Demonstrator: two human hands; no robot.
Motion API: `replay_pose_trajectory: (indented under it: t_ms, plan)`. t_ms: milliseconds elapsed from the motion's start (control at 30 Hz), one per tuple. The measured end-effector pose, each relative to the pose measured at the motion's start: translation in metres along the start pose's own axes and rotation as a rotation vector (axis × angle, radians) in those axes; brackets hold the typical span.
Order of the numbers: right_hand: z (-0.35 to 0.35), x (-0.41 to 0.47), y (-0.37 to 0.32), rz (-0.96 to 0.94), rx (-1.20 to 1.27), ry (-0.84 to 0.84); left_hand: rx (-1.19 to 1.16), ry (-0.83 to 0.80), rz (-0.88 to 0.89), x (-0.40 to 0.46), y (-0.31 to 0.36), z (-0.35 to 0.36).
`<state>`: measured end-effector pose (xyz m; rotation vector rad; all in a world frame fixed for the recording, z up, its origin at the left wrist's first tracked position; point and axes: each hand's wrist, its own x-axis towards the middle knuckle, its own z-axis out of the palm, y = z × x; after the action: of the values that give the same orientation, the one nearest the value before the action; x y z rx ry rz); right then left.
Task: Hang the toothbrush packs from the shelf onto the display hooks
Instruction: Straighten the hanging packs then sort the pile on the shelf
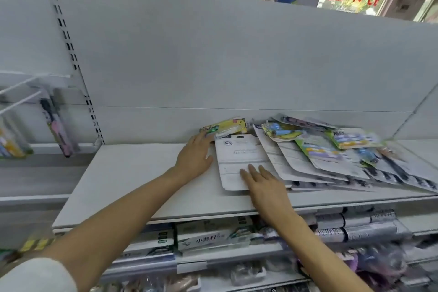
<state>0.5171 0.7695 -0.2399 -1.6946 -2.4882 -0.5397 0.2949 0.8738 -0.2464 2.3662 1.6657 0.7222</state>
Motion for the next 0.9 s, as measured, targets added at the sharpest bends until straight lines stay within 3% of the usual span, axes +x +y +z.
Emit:
replay_pose_trajectory:
  t_ms: [133, 233, 333, 500, 600, 733, 900]
  plan:
    - [0.009, -0.005, 0.006, -0.048, -0.045, 0.032, 0.199, 0.022, 0.001, 0.021, -0.005, 0.010]
    - [0.007, -0.009, 0.009, -0.058, -0.042, 0.149, 0.195, 0.105, -0.047, 0.027, -0.004, 0.009]
    - [0.000, -0.013, 0.011, -0.028, 0.002, 0.254, 0.129, 0.089, -0.091, 0.029, -0.004, -0.001]
    - [-0.016, -0.013, 0.002, 0.108, 0.335, 0.370, -0.212, 0.180, -0.155, 0.014, -0.003, -0.031]
    - [-0.041, -0.007, -0.014, 0.235, 0.677, 0.438, -0.522, 0.114, -0.327, -0.004, -0.004, -0.049]
    - [-0.062, 0.003, -0.038, 0.315, 1.049, 0.509, -1.108, -0.019, -0.499, -0.027, -0.009, -0.067]
    - [-0.095, 0.019, -0.085, 0.362, 1.483, 0.516, -1.347, -0.084, -0.462, -0.069, -0.012, -0.092]
